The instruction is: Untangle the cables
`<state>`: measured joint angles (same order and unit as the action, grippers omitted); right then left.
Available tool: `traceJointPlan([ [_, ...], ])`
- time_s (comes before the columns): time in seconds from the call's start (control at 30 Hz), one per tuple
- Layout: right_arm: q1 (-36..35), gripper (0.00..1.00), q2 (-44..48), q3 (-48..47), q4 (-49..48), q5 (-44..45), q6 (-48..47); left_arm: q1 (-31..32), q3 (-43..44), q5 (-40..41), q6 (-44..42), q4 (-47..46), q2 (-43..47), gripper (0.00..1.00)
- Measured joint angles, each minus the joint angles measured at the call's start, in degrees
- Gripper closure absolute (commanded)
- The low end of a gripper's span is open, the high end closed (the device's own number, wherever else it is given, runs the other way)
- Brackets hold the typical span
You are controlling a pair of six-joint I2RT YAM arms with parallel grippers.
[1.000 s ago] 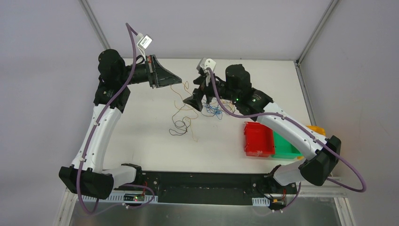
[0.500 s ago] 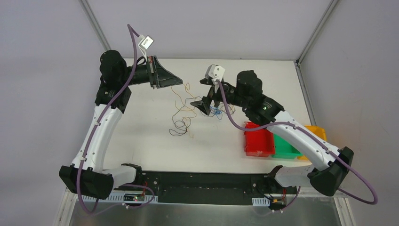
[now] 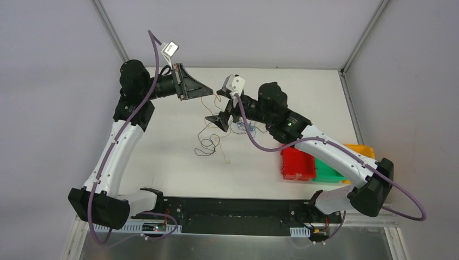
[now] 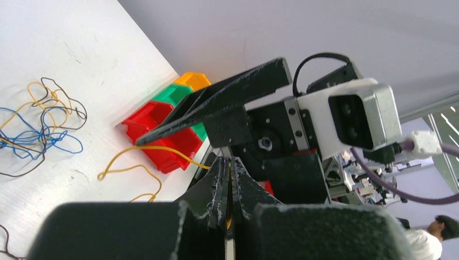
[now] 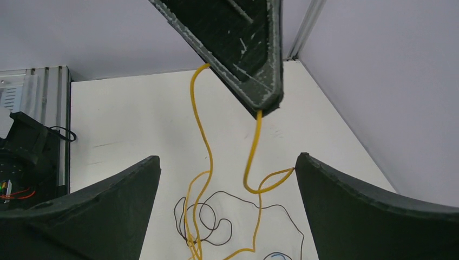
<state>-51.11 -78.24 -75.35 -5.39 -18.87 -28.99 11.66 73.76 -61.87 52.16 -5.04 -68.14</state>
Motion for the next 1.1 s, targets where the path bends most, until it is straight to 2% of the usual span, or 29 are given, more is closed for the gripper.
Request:
traceJointPlan([
  [0.1,-0.72,0.11,-1.46,0.0,-2.51,0.17,0.66,0.0,-0.15,1.57,2.84,-1.73,-0.13,1.0],
  [0.23,-1.55,0.37,-3.72,0.07,-7.67,1.7,0.74,0.0,-1.18,3.96,7.8,-5.14,-0.17,1.0],
  [0.33,-1.7,0.62,-4.72,0.72,-10.38,2.86,0.04,-0.02,-1.68,5.73,11.3,-7.06,-0.33,1.0],
  [0.43,-1.68,0.98,-4.76,2.56,-12.31,3.82,-0.52,-0.13,-1.75,7.5,13.64,-8.37,-0.39,1.0],
  [0.57,-1.11,1.0,-4.74,4.11,-13.07,4.35,0.2,-0.15,-1.84,8.48,15.96,-9.99,-0.42,0.99],
  [0.6,-0.76,1.0,-4.59,4.11,-13.03,4.24,0.96,-0.15,-1.86,8.52,16.17,-10.19,-0.44,0.85],
  [0.63,-0.44,1.0,-4.35,4.02,-12.7,4.07,1.73,-0.15,-1.86,8.55,16.22,-10.21,-0.46,0.62],
  [0.67,0.15,1.0,-4.09,3.56,-11.47,3.63,2.93,-0.15,-1.86,8.52,15.89,-10.16,-0.46,0.48],
  [0.77,2.91,1.0,-3.78,0.02,-5.81,2.36,6.69,-0.87,-1.86,8.55,13.75,-8.66,-0.42,0.14],
  [0.8,4.26,1.0,-3.74,-1.9,-3.39,1.66,8.09,-1.09,-1.86,8.61,12.46,-7.85,-0.37,0.08],
  [0.87,7.72,1.0,-3.21,-6.05,1.42,0.79,10.49,-2.01,-1.86,9.35,8.72,-4.42,-0.09,0.01],
  [1.1,18.69,1.0,1.49,-20.94,17.42,-0.07,15.65,-3.41,-3.34,13.05,-7.04,6.93,1.2,0.01],
])
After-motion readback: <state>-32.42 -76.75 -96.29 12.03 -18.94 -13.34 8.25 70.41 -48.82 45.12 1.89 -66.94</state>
